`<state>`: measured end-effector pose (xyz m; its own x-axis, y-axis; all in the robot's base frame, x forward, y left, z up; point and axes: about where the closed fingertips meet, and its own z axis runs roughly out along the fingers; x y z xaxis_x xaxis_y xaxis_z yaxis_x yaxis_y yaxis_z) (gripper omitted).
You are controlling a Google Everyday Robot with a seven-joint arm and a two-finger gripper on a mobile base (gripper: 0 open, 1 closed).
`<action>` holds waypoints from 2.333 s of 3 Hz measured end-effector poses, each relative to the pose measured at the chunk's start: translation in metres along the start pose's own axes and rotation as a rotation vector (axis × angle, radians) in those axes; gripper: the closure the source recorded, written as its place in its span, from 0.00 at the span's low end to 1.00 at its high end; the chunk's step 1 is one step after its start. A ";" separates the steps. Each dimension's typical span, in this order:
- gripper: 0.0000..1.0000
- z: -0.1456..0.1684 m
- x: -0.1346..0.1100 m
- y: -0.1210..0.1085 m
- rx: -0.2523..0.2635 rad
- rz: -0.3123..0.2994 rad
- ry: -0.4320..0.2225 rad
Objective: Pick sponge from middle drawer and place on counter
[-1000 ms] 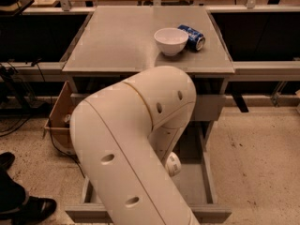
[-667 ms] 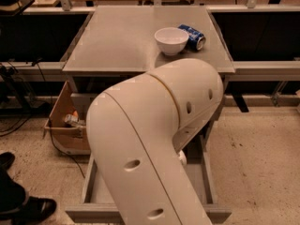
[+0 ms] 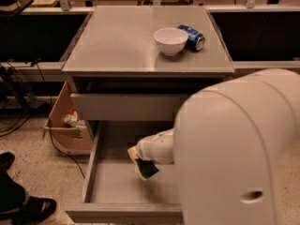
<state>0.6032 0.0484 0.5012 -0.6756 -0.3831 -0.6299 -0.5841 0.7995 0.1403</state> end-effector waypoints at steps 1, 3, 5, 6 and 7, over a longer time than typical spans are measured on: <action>1.00 0.008 -0.011 -0.001 -0.050 -0.073 0.005; 1.00 0.004 -0.022 -0.006 -0.065 -0.093 -0.031; 1.00 -0.088 -0.074 -0.002 -0.080 -0.115 -0.225; 1.00 -0.139 -0.101 -0.006 -0.083 -0.141 -0.294; 1.00 -0.167 -0.103 -0.013 -0.064 -0.176 -0.327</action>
Offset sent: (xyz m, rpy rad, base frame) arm 0.0098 0.0073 0.0018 0.0034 -0.0060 0.0715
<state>0.6055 0.0001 0.6913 -0.3893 -0.3362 -0.8576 -0.7126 0.6999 0.0491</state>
